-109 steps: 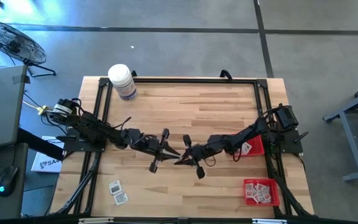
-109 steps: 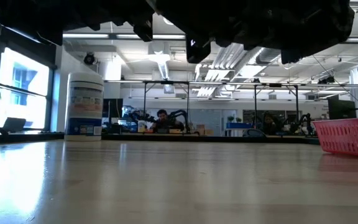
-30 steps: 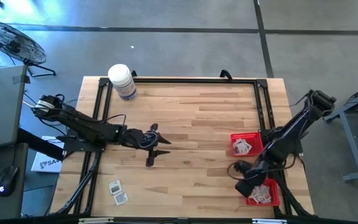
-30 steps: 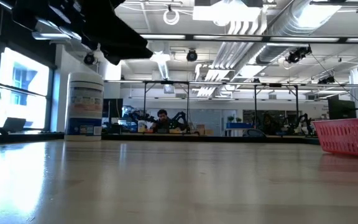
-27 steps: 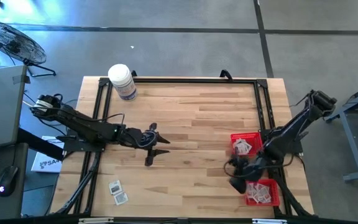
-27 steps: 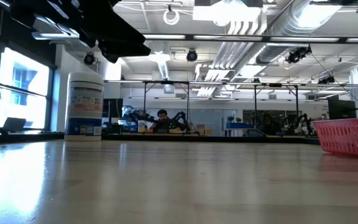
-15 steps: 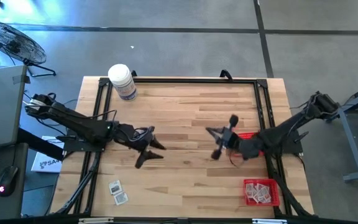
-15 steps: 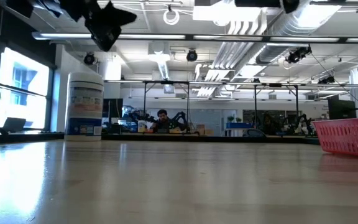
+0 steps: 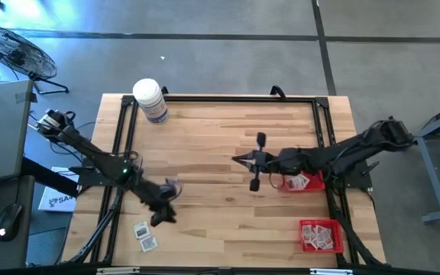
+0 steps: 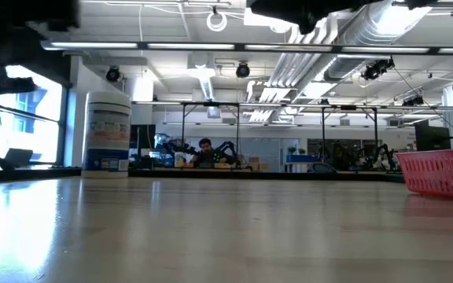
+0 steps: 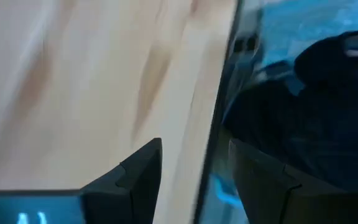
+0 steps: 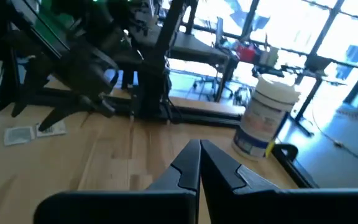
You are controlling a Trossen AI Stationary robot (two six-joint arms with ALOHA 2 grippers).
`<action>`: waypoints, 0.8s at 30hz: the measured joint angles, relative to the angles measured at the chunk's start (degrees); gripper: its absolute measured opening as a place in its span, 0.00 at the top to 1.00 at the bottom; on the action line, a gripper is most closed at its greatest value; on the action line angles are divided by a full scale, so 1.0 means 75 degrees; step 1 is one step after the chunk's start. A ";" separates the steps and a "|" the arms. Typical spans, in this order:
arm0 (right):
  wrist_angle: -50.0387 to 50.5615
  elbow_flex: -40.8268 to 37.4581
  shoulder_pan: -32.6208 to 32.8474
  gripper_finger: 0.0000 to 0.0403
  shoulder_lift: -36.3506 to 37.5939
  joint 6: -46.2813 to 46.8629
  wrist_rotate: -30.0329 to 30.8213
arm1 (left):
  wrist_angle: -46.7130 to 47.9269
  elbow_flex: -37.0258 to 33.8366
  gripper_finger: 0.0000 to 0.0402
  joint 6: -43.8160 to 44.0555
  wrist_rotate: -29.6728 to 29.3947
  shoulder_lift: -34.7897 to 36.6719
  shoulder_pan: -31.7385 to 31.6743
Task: Pick & Place First Aid Supplies
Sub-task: Put the black towelette pack into the top red basket
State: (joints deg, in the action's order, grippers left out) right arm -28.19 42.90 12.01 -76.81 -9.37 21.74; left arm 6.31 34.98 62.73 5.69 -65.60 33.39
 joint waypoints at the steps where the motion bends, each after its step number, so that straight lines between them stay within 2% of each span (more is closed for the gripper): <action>1: -0.0255 0.0001 -0.0080 0.99 -0.0142 -0.0103 -0.0140 | 0.0219 0.0000 0.54 0.0565 0.0003 0.0000 0.0248; 6: -0.1808 -0.0001 -0.0401 0.99 -0.0875 -0.0362 -0.0704 | 0.1284 0.0000 0.54 0.3443 0.0037 -0.0003 0.1505; 9: -0.2217 -0.0001 -0.0513 1.00 -0.1118 -0.0614 -0.0913 | 0.1927 0.0000 0.54 0.4501 -0.0173 -0.0003 0.1999; 13: -0.2423 -0.0001 -0.0522 1.00 -0.1169 -0.0616 -0.0926 | 0.2667 0.0000 0.54 0.4822 -0.1039 -0.0057 0.2392; 15: -0.2406 -0.0001 -0.0513 1.00 -0.1167 -0.0504 -0.0975 | 0.2960 0.0000 0.54 0.4876 -0.1219 -0.0164 0.2510; 19: -0.2372 -0.0001 -0.0493 0.98 -0.1167 -0.0096 -0.1125 | 0.3140 0.0000 0.54 0.4964 -0.0965 -0.0478 0.2555; 24: -0.2331 -0.0001 -0.0550 0.92 -0.1170 0.0083 -0.1121 | 0.3148 0.0000 0.53 0.5779 -0.0671 -0.0768 0.2550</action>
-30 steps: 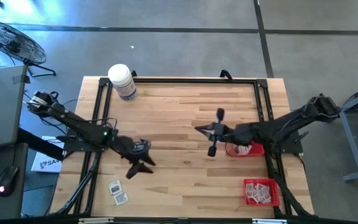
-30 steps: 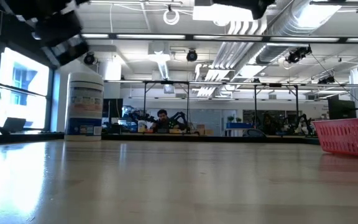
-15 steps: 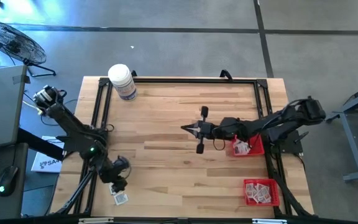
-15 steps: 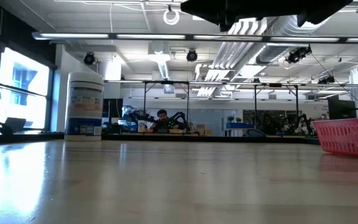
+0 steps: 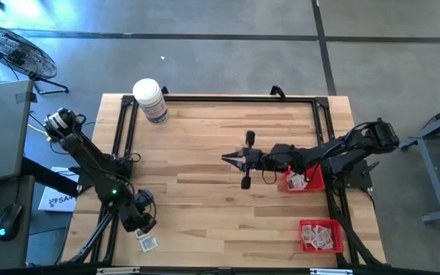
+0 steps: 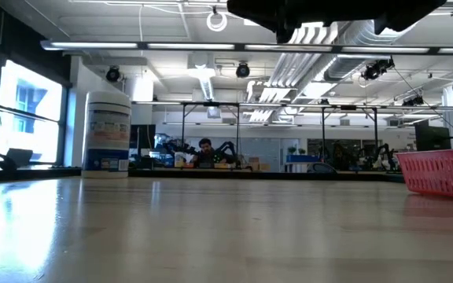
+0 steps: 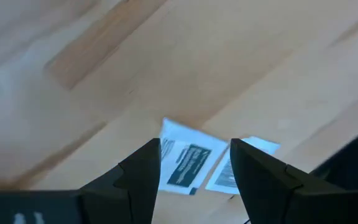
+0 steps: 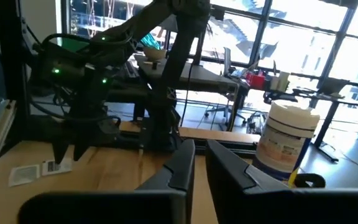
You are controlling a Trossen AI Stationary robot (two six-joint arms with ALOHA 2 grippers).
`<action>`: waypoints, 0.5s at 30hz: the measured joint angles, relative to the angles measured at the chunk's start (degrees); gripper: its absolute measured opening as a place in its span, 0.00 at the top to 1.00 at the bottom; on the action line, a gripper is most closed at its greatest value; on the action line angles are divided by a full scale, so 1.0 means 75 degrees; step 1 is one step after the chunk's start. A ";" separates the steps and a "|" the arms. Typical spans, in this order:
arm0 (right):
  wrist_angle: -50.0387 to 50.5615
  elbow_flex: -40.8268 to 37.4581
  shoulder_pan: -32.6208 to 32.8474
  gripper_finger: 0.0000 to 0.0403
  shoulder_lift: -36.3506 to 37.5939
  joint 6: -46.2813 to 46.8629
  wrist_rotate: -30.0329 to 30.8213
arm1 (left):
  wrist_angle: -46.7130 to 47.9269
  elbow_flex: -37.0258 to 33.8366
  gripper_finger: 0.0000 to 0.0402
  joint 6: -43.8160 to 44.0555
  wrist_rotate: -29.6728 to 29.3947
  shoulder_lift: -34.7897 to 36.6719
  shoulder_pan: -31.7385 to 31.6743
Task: Pick & Place First Aid Supplies
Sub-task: Put the black towelette pack into the top red basket
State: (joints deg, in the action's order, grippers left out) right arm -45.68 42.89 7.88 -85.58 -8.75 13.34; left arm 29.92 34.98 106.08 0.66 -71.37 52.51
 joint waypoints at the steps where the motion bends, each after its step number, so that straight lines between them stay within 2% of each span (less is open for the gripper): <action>1: -0.0011 0.0000 -0.0006 0.90 0.0000 -0.0042 0.0034 | 0.0024 0.0000 0.53 0.0156 0.0071 -0.0034 0.0003; 9: 0.0120 0.0000 -0.0006 0.74 0.0000 -0.0026 0.0081 | -0.0029 0.0000 0.46 0.0550 0.0245 -0.0545 0.0003; 15: 0.0287 0.0000 -0.0006 0.69 0.0003 -0.0030 0.0083 | -0.0246 0.0018 0.46 0.0490 0.0587 -0.1115 0.0000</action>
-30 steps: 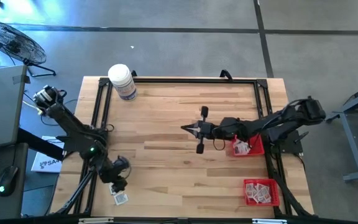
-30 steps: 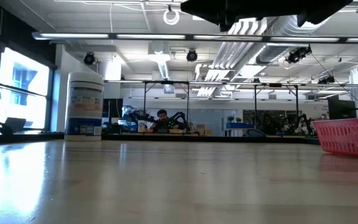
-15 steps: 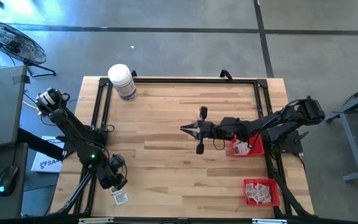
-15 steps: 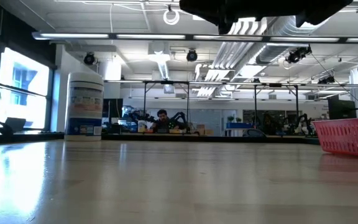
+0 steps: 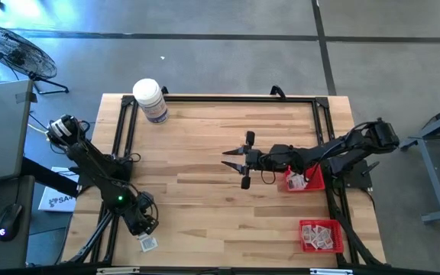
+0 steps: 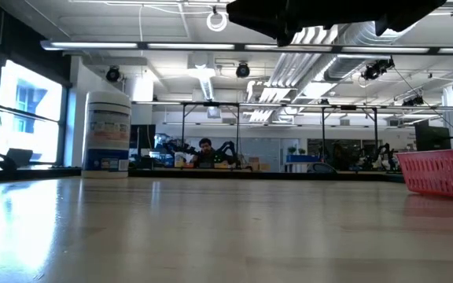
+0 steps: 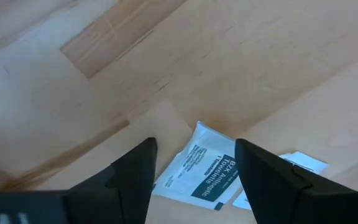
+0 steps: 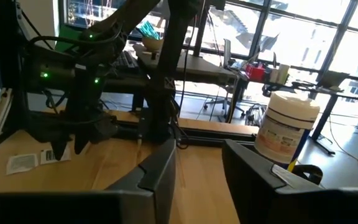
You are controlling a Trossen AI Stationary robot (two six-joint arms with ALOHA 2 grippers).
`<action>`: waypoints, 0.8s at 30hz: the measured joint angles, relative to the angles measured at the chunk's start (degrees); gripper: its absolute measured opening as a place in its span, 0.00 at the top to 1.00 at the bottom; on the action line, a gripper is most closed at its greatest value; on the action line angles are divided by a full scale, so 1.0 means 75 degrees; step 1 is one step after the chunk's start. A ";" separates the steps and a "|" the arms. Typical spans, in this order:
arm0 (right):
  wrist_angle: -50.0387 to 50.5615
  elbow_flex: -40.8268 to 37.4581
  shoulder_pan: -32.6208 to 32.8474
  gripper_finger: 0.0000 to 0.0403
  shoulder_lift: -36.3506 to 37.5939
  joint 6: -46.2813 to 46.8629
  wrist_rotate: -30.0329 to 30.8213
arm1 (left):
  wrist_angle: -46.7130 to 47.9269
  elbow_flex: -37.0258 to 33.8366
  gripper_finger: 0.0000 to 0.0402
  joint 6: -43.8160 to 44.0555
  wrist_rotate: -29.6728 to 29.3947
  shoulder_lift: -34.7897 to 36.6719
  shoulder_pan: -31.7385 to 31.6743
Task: Pick & Place First Aid Supplies
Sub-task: Put the black towelette pack into the top red basket
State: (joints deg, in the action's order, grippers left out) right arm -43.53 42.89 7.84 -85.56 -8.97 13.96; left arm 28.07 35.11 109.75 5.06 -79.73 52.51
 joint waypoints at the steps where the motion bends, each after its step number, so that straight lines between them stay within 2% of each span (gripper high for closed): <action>1: 0.0000 0.0000 0.0000 0.69 -0.0003 0.0000 0.0000 | -0.0023 0.0003 0.47 -0.0004 0.0008 -0.0069 0.0000; 7: 0.0044 0.0000 0.0000 0.69 0.0000 0.0000 0.0000 | 0.0047 0.0020 0.55 -0.0023 0.0109 -0.0300 0.0000; 16: 0.0110 0.0000 0.0000 0.69 0.0000 0.0020 0.0023 | 0.0175 -0.0005 0.79 -0.0176 0.0169 -0.0328 0.0002; 22: 0.0110 0.0000 0.0005 0.69 0.0000 0.0020 0.0852 | 0.0350 -0.0003 0.97 -0.0198 0.0340 -0.0349 0.0003; 24: 0.0113 0.0000 0.0003 0.69 0.0000 0.0023 0.0980 | 0.0436 -0.0003 0.99 -0.0222 0.0367 -0.0346 0.0003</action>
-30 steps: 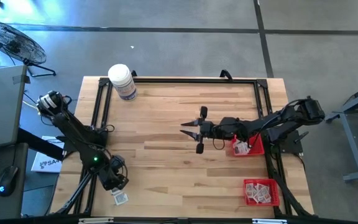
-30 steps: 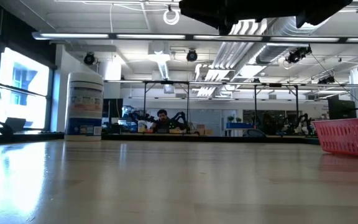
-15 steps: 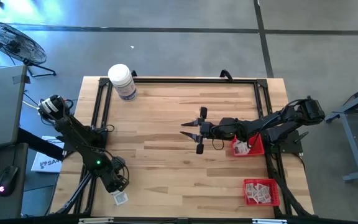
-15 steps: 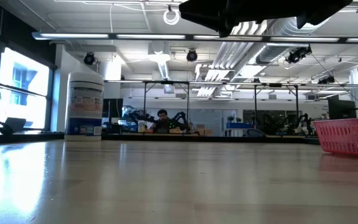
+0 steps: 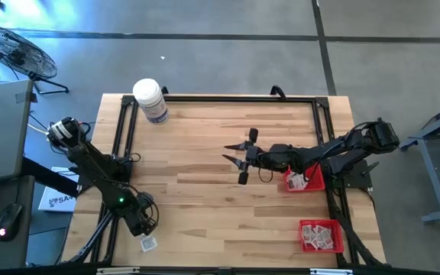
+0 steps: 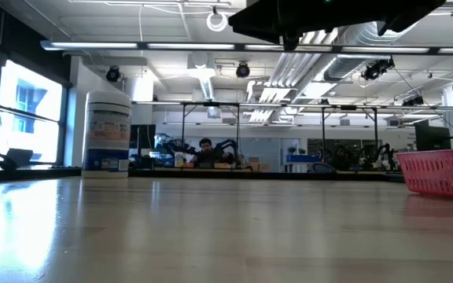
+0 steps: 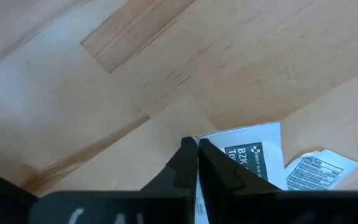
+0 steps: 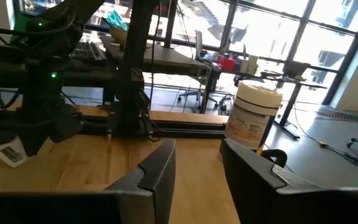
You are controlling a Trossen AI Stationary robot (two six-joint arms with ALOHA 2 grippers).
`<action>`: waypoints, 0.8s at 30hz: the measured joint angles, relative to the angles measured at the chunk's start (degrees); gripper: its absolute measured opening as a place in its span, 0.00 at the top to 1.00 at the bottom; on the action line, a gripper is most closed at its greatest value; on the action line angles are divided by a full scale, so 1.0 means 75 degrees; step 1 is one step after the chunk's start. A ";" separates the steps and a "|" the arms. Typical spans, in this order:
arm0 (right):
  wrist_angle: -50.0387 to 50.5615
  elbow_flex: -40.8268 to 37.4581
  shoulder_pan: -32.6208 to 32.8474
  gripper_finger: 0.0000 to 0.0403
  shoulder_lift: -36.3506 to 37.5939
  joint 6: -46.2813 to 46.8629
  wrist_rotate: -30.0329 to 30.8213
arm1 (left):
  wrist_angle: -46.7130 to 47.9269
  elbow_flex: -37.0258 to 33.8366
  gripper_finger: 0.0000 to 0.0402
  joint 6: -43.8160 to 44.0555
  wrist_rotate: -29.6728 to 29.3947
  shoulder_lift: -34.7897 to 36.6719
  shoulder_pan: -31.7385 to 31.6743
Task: Pick & Place First Aid Supplies
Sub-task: Put the black towelette pack into the top red basket
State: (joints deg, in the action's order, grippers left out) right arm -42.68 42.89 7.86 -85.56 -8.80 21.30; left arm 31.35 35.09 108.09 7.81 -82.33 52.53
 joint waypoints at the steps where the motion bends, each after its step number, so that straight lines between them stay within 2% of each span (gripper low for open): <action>1: 0.0000 0.0000 0.0000 0.69 0.0000 -0.0001 0.0023 | 0.0033 0.0000 0.98 -0.0060 0.0003 0.0010 0.0000; 6: -0.0003 0.0000 -0.0007 0.69 0.0000 -0.0018 0.0029 | 0.0110 -0.0017 0.99 -0.0259 -0.0123 0.0255 0.0000; 9: 0.0000 0.0000 -0.0050 0.69 0.0000 0.0002 0.0029 | 0.0192 -0.0037 1.00 -0.0293 -0.0521 0.0532 0.0014; 17: 0.0274 0.0000 0.0033 0.69 0.0166 0.0159 -0.0022 | 0.0212 -0.0052 1.00 -0.1376 -0.3231 0.1195 -0.0310; 24: 0.1844 0.0003 0.0488 0.69 0.1061 0.0120 0.0500 | -0.0941 -0.0034 1.00 -0.3846 -0.5779 0.1221 -0.1330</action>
State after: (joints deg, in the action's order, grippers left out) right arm -28.85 42.92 11.52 -77.60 -7.90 25.06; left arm 24.29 34.83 79.24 -35.53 -73.17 42.55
